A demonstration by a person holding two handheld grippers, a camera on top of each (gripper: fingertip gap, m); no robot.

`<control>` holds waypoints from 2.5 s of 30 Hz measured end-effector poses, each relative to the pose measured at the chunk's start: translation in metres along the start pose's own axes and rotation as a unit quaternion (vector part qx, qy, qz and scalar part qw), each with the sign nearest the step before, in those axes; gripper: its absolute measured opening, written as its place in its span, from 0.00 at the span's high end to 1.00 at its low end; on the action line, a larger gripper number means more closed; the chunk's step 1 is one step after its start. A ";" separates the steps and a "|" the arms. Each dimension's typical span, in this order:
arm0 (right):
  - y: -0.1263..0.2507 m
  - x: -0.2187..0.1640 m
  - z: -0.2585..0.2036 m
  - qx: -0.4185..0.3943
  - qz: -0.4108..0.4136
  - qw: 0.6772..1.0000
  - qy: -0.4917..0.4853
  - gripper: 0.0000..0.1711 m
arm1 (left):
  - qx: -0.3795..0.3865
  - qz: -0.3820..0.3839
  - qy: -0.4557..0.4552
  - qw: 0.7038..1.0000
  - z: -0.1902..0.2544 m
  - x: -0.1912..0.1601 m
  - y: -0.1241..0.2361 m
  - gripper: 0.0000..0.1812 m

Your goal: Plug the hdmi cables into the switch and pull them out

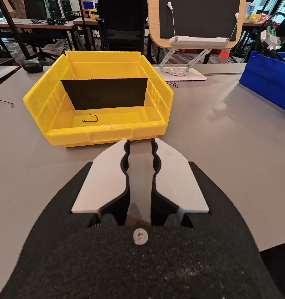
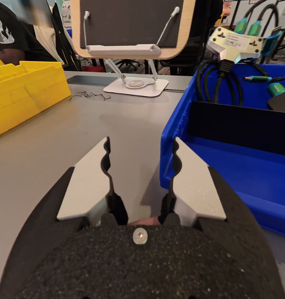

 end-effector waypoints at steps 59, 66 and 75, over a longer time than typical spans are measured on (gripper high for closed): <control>-0.009 -0.037 -0.107 -0.101 -0.027 0.994 0.014 0.98 | 0.011 -0.088 -0.029 0.996 0.131 0.031 -0.093 0.96; -0.001 -0.033 -0.096 -0.028 -0.027 0.999 0.011 0.92 | -0.111 -0.040 -0.023 0.993 0.137 0.050 -0.062 0.83; 0.049 -0.018 -0.077 0.023 0.029 0.999 0.036 0.83 | 0.072 -0.064 -0.006 0.995 -0.059 0.003 -0.014 0.75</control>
Point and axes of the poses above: each gripper's, where its closed fingertips meet, y back along the fingers, x out of its top, z = x × y across the jaws, the point moved 4 cm from there along y, back along the fingers, and after that the axes turned 13 degrees about -y, right-handed, at the moved point
